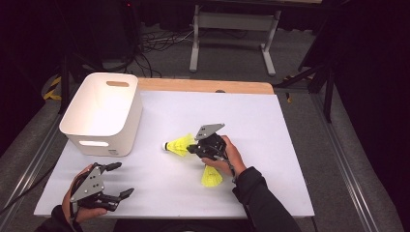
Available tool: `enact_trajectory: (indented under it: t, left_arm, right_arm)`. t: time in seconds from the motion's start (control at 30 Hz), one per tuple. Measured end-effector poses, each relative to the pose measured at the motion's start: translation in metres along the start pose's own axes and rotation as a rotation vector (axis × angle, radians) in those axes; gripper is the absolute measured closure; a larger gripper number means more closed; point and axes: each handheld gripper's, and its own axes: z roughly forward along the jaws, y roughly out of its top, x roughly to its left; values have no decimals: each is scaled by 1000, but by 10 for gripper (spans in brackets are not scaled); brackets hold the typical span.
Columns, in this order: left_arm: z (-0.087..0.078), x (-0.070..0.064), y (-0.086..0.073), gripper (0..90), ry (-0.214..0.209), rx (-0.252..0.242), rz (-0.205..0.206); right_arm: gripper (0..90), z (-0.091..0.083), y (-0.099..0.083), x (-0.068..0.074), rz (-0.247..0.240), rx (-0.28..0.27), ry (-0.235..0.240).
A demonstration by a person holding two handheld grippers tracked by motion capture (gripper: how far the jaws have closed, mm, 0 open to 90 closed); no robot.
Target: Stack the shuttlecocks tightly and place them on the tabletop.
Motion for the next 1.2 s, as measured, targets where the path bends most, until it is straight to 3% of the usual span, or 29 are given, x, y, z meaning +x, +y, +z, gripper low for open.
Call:
enact_trajectory:
  t: [0.37, 0.6, 0.73, 0.93, 1.2]
  left_arm:
    - [-1, 0, -1, 115, -5, -1, 4]
    - [0, -1, 0, 115, -4, 2, 5]
    - [0, 0, 0, 115, -6, -2, 2]
    - [-1, 0, 0, 115, -3, 1, 4]
    - [-1, -1, 0, 115, -1, 1, 4]
  right_arm:
    - [858, 14, 5, -2, -9, 65, 15]
    - [758, 15, 5, -1, -19, 87, 15]
    - [646, 13, 4, -1, -14, 97, 10]
    - [601, -2, 4, 0, -7, 43, -2]
    - [527, -27, 4, 8, -17, -43, -77]
